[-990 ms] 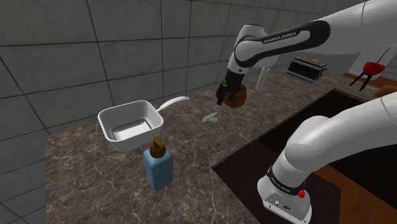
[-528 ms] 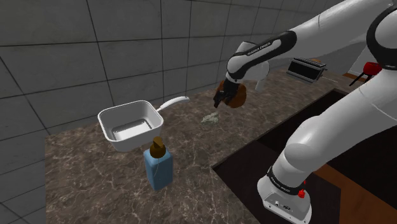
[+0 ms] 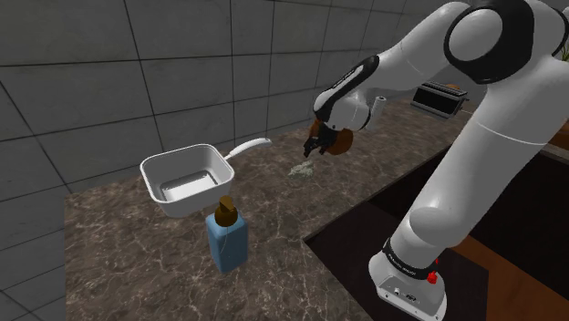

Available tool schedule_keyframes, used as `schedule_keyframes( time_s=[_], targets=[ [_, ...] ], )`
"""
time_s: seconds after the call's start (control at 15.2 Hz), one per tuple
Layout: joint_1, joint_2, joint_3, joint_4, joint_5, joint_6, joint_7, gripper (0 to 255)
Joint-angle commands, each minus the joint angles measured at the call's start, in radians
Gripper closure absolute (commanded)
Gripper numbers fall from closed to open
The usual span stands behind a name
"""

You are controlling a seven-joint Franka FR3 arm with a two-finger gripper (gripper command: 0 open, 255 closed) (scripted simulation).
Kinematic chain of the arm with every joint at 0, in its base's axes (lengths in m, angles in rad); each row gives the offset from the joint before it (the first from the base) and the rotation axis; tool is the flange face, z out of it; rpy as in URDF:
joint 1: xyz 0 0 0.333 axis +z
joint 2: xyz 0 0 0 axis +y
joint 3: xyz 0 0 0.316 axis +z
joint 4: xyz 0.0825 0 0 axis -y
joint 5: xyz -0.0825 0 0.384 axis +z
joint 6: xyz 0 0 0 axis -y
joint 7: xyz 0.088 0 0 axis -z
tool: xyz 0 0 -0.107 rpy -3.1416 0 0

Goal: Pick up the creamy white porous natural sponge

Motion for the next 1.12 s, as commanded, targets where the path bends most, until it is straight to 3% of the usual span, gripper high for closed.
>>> schedule_keyframes(
  time_s=[0.0, 0.13, 0.59, 0.73, 0.79, 1.06],
  targets=[
    [0.001, 0.1, -0.008, 0.06, 0.159, 0.036, -0.125, 0],
    [-0.027, 0.171, 0.012, 0.107, 0.279, 0.053, -0.221, 0],
    [-0.068, 0.273, 0.076, 0.137, 0.453, 0.097, -0.371, 0],
    [-0.073, 0.281, 0.082, 0.14, 0.467, 0.1, -0.384, 0],
    [-0.073, 0.281, 0.084, 0.138, 0.469, 0.102, -0.385, 255],
    [-0.073, 0.281, 0.084, 0.138, 0.469, 0.102, -0.385, 255]
  ],
)
